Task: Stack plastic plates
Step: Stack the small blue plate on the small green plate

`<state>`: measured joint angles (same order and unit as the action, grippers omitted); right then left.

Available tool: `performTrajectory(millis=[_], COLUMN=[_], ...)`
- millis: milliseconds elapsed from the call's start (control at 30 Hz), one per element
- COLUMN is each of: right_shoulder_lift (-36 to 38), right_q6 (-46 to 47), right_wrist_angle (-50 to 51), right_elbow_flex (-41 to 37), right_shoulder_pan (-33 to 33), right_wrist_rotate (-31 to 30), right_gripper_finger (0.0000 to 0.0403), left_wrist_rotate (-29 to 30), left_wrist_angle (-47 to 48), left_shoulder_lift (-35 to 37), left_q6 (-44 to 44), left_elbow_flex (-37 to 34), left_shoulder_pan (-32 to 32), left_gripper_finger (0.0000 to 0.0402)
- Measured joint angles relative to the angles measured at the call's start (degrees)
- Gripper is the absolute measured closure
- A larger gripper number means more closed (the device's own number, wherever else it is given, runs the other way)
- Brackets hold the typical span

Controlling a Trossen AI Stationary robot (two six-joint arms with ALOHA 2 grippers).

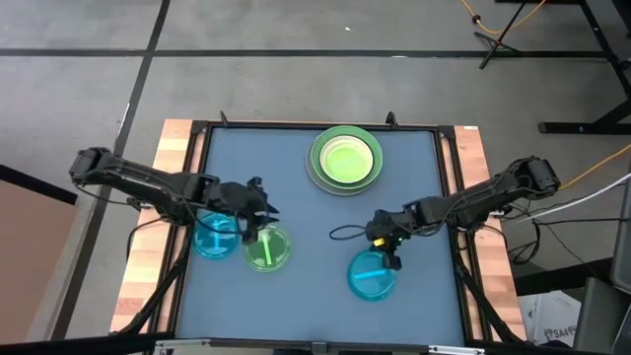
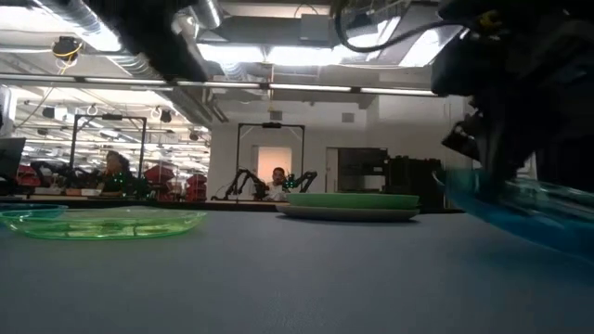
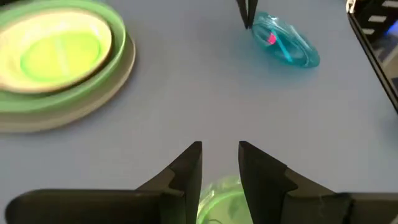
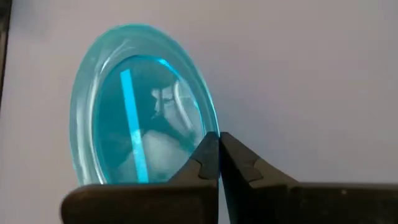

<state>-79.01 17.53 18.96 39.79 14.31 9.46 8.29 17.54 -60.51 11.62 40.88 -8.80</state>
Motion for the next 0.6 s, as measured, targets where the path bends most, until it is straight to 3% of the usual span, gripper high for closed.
performTrajectory(millis=[300,600], right_shoulder_lift=[0.01,0.01], right_q6=[0.12,-0.02], right_wrist_angle=[-1.53,-9.99], right_elbow_flex=[4.52,8.29], right_shoulder_pan=[-9.55,-24.83], right_wrist_rotate=[-2.89,-2.87], right_gripper_finger=[0.0403,0.0403], left_wrist_rotate=[2.85,4.38], left_wrist_angle=[-6.51,-8.69], left_shoulder_lift=[7.12,6.76], left_q6=[7.94,9.35], left_elbow_flex=[-12.57,-15.17], left_shoulder_pan=[0.00,0.00], left_gripper_finger=[0.0304,0.0304])
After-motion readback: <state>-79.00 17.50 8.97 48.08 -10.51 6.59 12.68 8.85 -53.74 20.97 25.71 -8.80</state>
